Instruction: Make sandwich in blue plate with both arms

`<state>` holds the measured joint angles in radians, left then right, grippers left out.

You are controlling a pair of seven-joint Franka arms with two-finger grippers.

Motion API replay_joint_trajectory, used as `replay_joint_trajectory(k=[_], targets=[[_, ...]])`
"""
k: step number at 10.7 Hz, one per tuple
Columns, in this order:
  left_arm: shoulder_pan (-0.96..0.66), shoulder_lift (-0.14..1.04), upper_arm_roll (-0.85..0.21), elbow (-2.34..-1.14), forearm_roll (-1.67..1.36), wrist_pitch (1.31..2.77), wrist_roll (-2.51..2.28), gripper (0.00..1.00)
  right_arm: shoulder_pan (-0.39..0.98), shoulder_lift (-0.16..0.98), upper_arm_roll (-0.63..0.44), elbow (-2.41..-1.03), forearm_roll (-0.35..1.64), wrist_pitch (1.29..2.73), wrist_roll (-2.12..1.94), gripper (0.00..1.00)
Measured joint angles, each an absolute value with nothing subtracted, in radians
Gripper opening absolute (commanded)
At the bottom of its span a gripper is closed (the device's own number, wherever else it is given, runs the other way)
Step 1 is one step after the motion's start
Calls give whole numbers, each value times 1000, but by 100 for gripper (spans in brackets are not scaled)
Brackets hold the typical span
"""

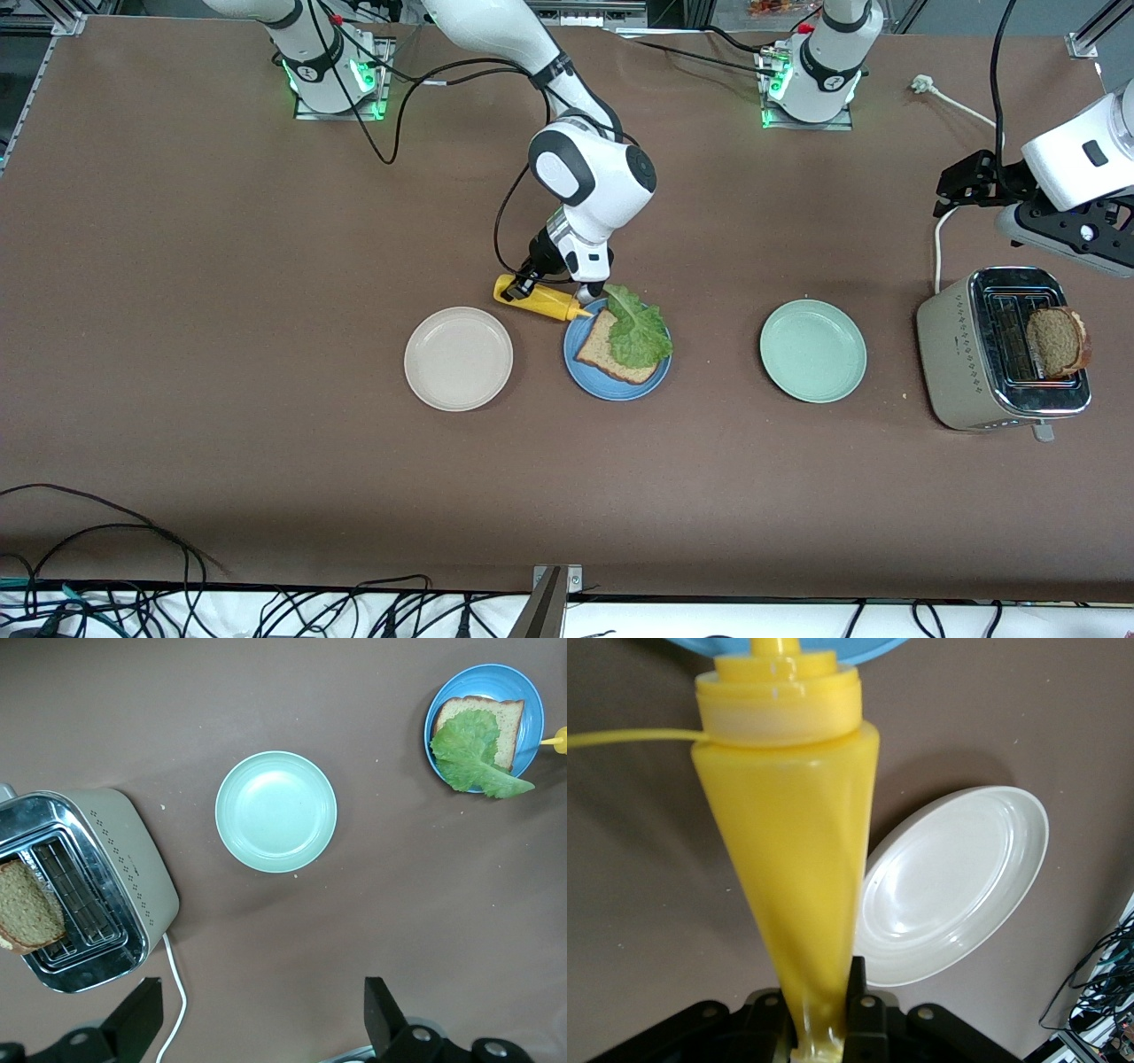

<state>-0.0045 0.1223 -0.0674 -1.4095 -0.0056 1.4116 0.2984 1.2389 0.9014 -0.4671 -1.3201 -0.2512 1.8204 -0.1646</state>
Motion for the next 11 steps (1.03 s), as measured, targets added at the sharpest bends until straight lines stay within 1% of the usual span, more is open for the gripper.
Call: replay_joint_trajectory(k=[2,4,6,9,11], targets=[[-4,122,-67,-1410,-6,1412,298,100,1233,895,-472,-1308,-241,1824,-163,0],[-4,122,-67,-1409,-6,1412,298,100,1189,848,-483,-1294,-111,1836,-207,0],[-4,122,-67,-1409,-6,1412,298,100,1096,764,-470,-1306,22,1849,-306,0],[-4,122,-66,-1410,-6,1412,298,100,871,599,-320,-1421,91,1896,-438,0],[-4,122,-66,-1410,-6,1411,298,100,763,526,-258,-1485,175,1900,-574,0]])
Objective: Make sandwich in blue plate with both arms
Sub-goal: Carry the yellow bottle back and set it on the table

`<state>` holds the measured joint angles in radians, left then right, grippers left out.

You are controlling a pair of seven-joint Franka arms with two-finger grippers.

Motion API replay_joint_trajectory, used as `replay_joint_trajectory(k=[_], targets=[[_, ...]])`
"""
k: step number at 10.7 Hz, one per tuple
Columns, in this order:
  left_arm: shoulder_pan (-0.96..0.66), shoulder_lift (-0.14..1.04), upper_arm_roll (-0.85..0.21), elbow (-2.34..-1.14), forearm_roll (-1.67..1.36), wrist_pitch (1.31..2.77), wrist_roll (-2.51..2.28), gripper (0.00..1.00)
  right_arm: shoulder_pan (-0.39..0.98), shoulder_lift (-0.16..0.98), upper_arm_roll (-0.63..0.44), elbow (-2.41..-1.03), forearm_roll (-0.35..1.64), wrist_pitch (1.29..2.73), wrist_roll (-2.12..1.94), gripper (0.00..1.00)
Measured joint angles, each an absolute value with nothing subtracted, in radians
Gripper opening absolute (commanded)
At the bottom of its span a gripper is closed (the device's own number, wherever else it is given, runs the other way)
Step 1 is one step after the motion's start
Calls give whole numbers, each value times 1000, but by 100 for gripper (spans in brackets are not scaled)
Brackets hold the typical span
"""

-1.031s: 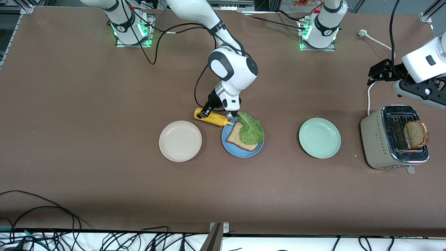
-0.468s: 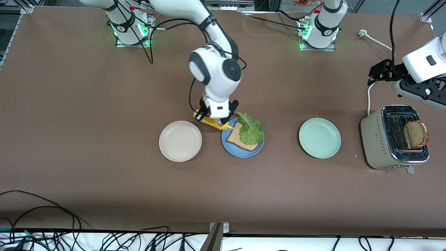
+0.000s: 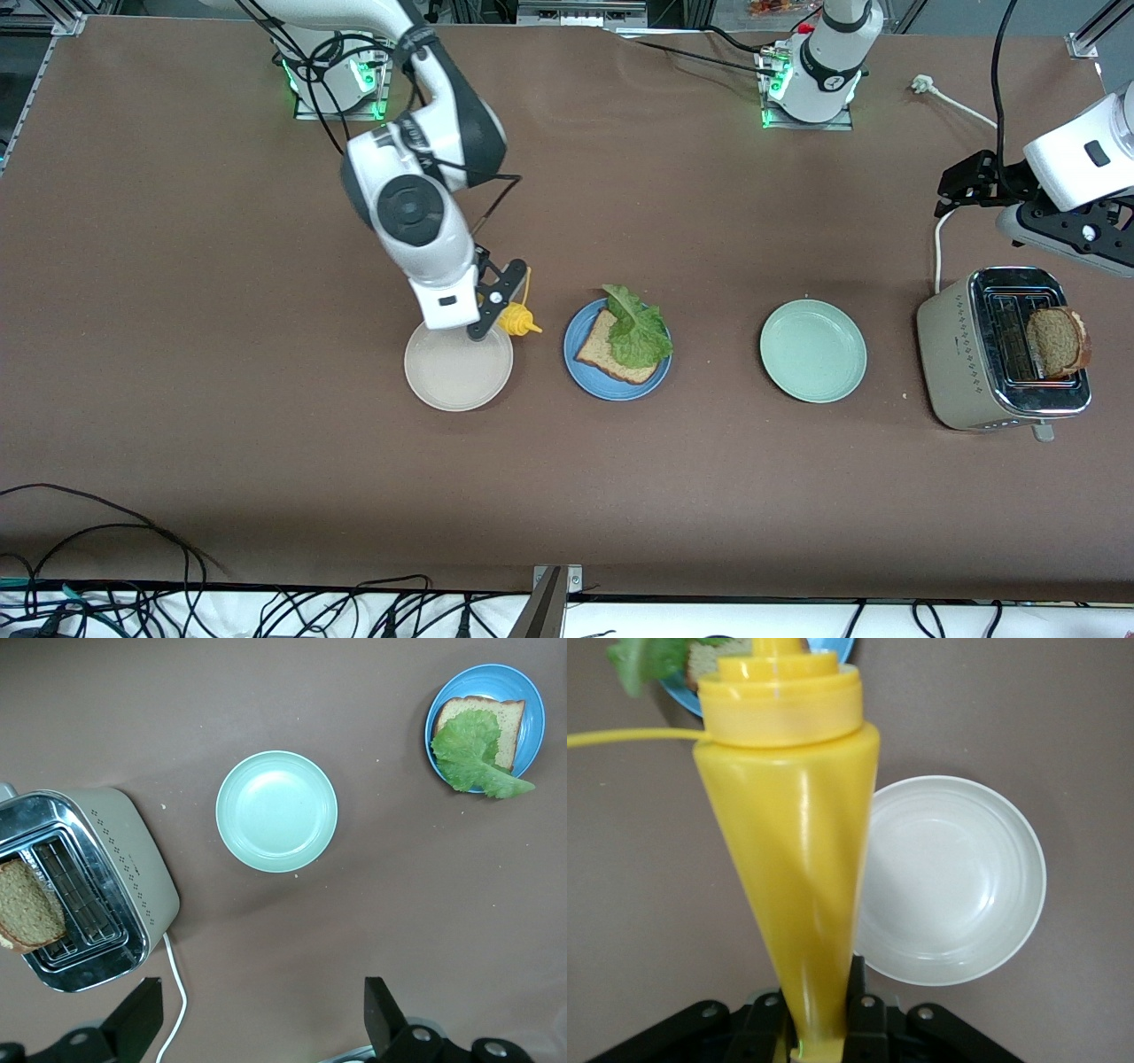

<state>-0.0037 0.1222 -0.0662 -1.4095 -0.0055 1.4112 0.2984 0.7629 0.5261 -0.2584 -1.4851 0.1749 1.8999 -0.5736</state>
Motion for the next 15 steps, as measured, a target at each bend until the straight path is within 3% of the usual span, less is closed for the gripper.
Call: replay_joint_trajectory(k=[3,9,15], targets=[[-2,123,-66,-1414,0,1407,298,100,636,502,-253,-1516,394,1883,-860,0],[0,124,-64,-1416,1,1405,298,100,300,535,-249,-1550,746,1656,-1447,0],[89,181,-46,-1423,79,1423,300,100,196,695,-240,-1557,978,1589,-1830,0]])
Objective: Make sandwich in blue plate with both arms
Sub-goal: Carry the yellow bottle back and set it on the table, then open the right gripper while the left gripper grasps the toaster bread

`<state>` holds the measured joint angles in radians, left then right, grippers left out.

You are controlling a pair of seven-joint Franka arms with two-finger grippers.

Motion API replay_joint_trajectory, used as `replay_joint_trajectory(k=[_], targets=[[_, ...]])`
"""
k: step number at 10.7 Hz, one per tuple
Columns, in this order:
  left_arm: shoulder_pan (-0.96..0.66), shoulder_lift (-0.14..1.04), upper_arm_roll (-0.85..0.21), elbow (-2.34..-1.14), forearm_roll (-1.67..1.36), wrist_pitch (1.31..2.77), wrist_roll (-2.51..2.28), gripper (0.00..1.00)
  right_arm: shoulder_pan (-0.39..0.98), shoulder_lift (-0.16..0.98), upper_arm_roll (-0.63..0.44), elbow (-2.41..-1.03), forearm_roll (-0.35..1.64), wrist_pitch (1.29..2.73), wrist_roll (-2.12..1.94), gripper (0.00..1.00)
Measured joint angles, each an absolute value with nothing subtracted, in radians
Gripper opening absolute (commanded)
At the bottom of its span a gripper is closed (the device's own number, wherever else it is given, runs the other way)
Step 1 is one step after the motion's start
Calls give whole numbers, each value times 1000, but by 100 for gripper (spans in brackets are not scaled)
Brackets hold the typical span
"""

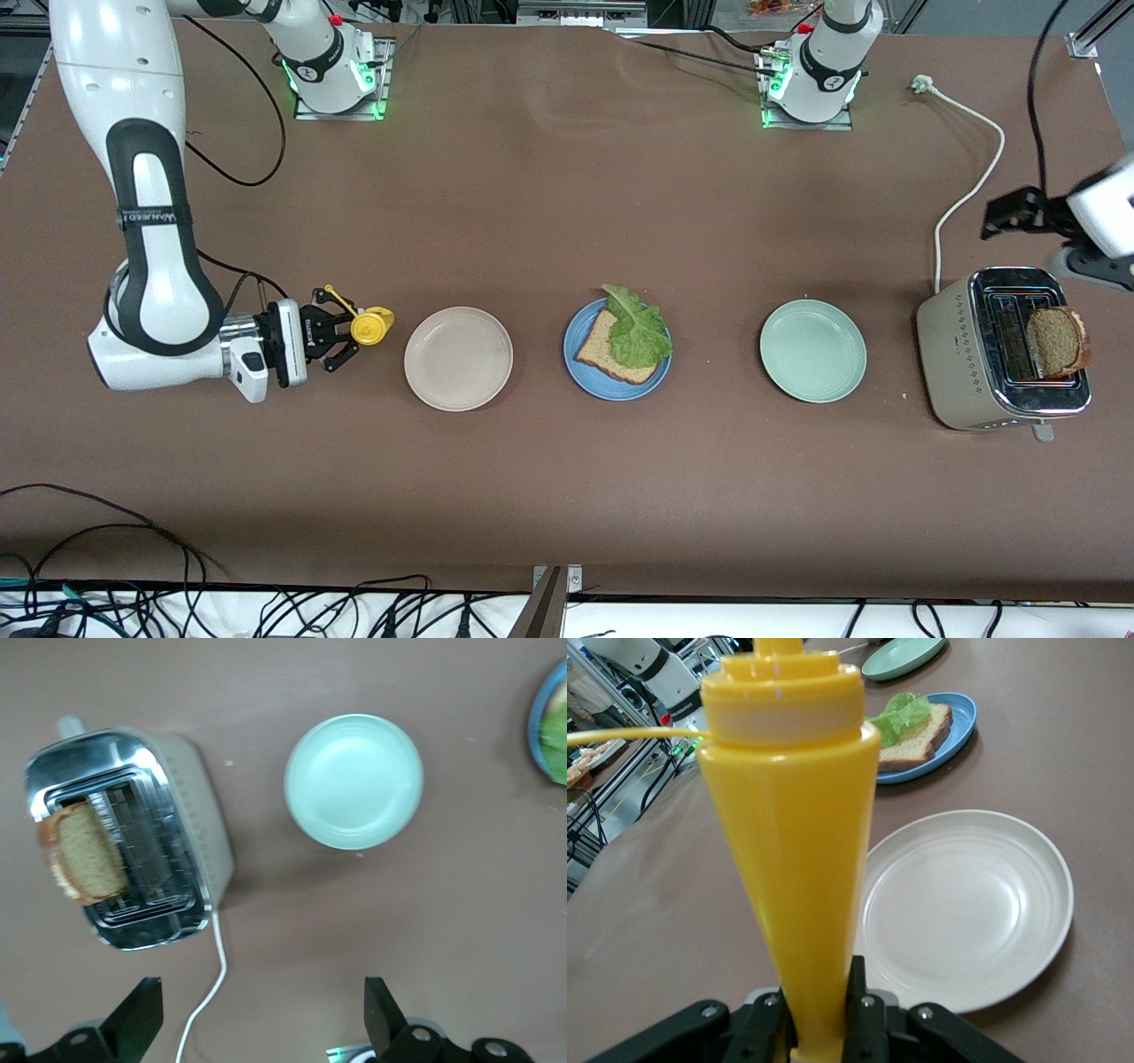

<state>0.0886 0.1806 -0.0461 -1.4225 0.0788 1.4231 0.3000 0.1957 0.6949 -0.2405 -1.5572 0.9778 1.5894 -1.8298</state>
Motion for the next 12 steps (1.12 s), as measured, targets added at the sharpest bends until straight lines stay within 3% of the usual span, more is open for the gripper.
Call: replay_joint_trajectory(k=[5,12], targets=[[199,290,-42,-1421,135,1553,366,100,88,774,-239,-1541,986,1586,-2068,0],[344,420,-43,-1418,135,1692,486,99,77,940,-236,-1421,1013,1587,-2182,0]])
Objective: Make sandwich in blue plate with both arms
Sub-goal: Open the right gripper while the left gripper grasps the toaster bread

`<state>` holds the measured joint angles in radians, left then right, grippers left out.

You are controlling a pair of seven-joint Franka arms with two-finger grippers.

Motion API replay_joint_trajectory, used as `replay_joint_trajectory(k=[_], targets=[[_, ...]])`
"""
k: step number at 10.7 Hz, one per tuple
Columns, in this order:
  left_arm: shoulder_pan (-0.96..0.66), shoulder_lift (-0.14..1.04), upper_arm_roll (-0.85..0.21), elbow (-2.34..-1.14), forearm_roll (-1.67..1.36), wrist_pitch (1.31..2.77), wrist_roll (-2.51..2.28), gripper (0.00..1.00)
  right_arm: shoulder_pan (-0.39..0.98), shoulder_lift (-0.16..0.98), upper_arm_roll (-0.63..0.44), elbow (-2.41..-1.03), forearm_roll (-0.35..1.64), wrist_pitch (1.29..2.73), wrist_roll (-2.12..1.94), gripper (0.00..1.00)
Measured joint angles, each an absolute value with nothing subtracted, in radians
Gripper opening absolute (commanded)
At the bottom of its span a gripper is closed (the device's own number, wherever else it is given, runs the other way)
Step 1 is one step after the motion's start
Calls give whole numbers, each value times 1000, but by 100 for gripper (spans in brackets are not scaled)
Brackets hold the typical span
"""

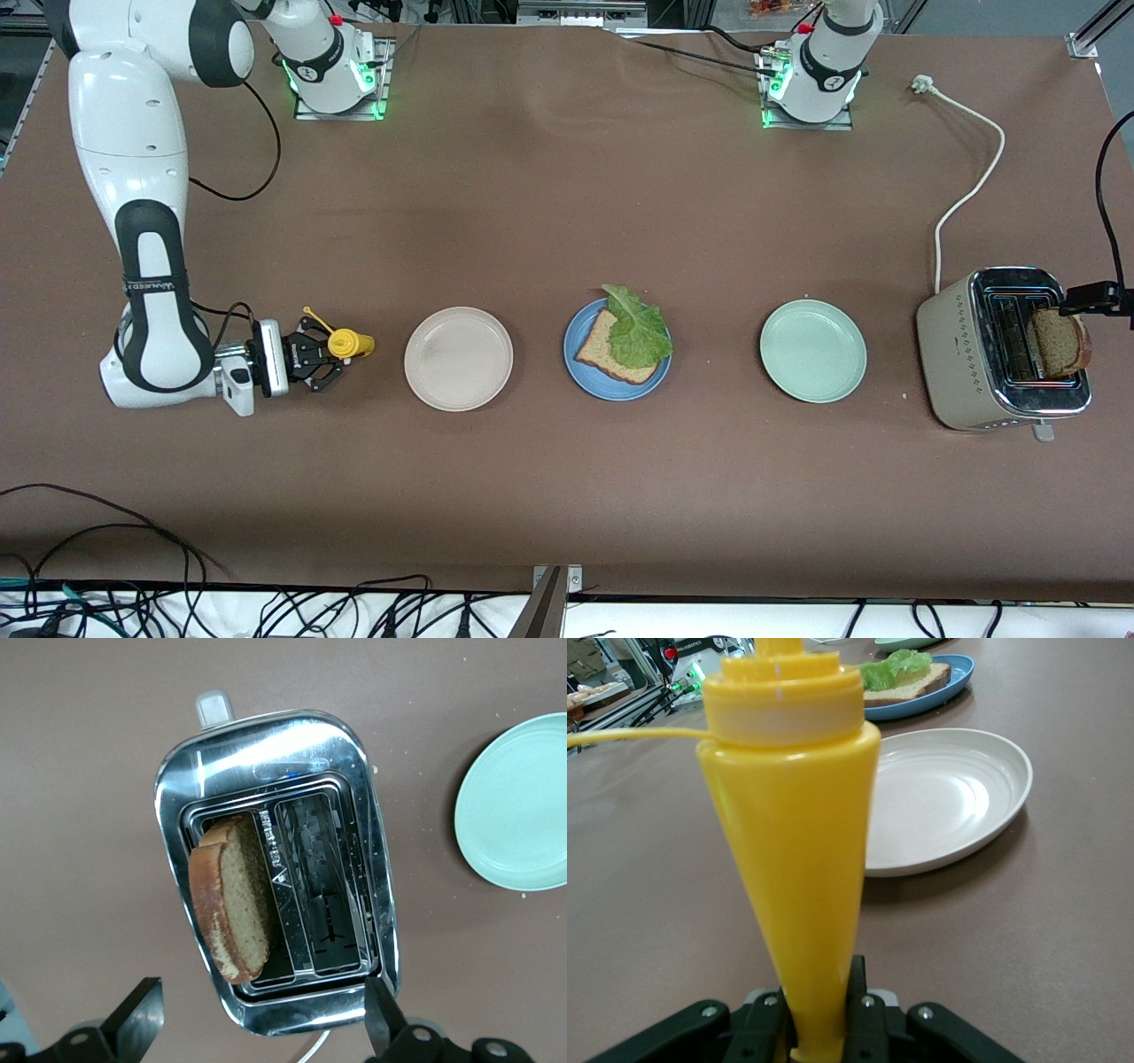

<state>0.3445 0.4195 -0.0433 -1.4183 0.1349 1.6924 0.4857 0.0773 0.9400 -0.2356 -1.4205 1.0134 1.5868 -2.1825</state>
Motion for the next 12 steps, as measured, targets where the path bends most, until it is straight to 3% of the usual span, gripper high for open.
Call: replay_joint_trajectory(k=[1,3,4,5,6,7,8,9,12], targets=[[345,426,-44,-1418,134,1693,471,98,75,952,-236,-1405,1015,1587,-2185,5],[360,449,-44,-1418,134,1729,443,98,68,962,-235,-1393,1016,1587,-2186,39],[379,467,-43,-1418,105,1742,436,98,65,962,-235,-1392,1016,1587,-2186,50],[397,482,-43,-1418,68,1747,427,96,63,963,-235,-1391,1016,1587,-2186,99],[412,496,-42,-1417,47,1749,416,91,63,963,-235,-1391,1016,1587,-2186,100],[419,508,-43,-1417,33,1749,394,68,62,963,-235,-1391,1016,1587,-2186,100],[421,517,-43,-1417,9,1750,375,28,62,963,-235,-1390,1016,1586,-2187,100],[421,521,-43,-1417,-5,1750,366,12,61,963,-235,-1390,1016,1586,-2188,100],[421,522,-43,-1416,-5,1722,359,2,54,963,-236,-1387,1016,1586,-2188,100]])
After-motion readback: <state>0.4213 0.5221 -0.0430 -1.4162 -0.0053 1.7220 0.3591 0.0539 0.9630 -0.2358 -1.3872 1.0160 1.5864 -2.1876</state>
